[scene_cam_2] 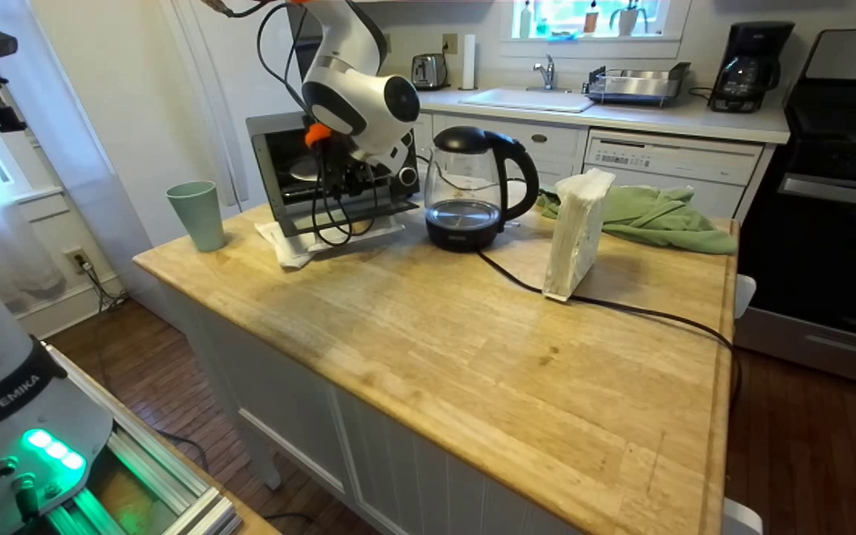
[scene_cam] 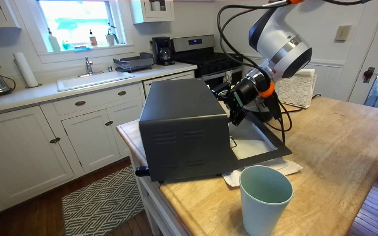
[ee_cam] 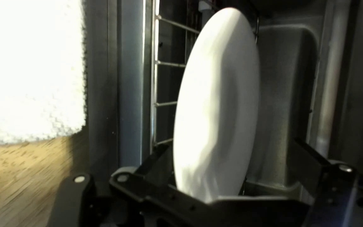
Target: Pick up the paper plate and in the oven on top of the oven wire rack
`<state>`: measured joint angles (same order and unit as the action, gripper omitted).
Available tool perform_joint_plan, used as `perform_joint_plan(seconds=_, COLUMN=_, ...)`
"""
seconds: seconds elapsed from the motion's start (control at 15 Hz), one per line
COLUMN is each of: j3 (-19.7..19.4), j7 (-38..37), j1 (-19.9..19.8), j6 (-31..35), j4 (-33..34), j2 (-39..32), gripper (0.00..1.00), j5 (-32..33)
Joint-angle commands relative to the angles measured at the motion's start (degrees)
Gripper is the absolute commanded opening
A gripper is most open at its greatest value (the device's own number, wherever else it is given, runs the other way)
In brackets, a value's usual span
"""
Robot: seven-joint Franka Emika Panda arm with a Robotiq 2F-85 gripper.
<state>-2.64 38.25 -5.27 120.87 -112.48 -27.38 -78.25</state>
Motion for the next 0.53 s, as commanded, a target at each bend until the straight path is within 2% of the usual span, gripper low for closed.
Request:
perform_joint_plan(seconds=0.0, j3=-0.5, j7=-2.1, j1=-0.6, j6=-1.6, j4=0.7, j2=0.0, gripper=1.00, j5=0.2)
perform_joint_plan(seconds=0.47, j3=-0.5, j7=-2.1, j1=-1.9, j6=-6.3, j4=1.7, j2=-0.5, gripper=1.00, j5=-0.3)
